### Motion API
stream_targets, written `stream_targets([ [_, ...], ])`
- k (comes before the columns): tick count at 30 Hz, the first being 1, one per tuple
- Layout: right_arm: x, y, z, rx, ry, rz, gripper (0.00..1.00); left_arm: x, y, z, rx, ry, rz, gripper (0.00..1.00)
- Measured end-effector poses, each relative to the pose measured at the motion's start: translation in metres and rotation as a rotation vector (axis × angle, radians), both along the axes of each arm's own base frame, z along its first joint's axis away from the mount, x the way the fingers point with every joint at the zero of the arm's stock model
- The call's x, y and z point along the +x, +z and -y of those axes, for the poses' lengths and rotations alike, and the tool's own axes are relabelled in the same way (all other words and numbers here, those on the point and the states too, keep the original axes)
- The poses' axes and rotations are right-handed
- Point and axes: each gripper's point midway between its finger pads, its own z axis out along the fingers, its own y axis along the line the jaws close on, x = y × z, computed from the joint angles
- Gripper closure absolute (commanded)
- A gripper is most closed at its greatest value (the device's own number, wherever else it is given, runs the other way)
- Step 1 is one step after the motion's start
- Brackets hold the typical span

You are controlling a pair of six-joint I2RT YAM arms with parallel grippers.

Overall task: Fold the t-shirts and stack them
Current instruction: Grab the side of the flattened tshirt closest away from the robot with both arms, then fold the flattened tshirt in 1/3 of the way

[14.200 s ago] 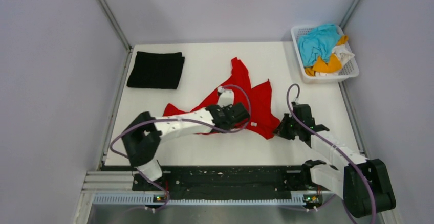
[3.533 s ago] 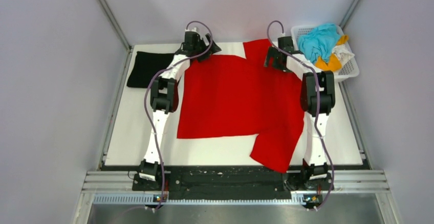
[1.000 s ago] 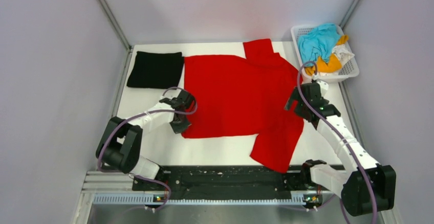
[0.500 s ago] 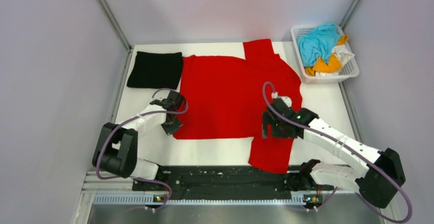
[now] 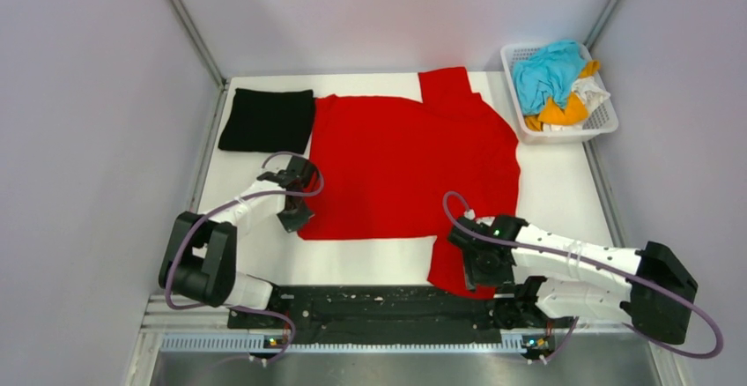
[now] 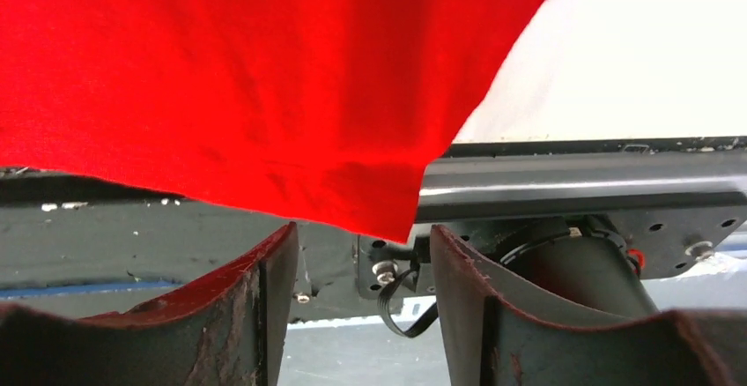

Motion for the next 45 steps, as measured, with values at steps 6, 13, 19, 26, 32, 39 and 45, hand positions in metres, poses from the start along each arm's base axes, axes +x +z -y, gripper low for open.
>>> stream_targets([
  [6,0.001,-0.025,-0.005,-0.001,-0.059,-0.001,0.53,0.000,0.000,0.001,-0.011,0.000,0.000,1.00],
  [13,0.008,-0.044,-0.014,0.046,-0.092,0.030,0.77,-0.001,0.000,0.003,-0.025,-0.001,0.006,1.00],
  [19,0.009,-0.043,-0.013,0.058,-0.122,0.030,1.00,-0.001,0.001,0.004,-0.028,-0.001,0.009,1.00],
  [26,0.012,-0.026,-0.014,0.075,-0.114,0.023,1.00,-0.003,0.007,0.004,-0.038,-0.002,0.018,1.00],
  [32,-0.006,0.014,-0.022,0.151,-0.069,-0.059,1.00,-0.014,0.019,0.001,-0.049,0.005,0.038,1.00],
  [39,-0.045,0.031,-0.002,0.119,-0.055,-0.199,1.00,-0.047,0.017,-0.005,-0.069,0.050,0.018,1.00],
  [45,-0.049,0.035,0.002,0.105,-0.055,-0.219,1.00,-0.058,0.019,0.001,-0.122,0.062,0.016,1.00],
])
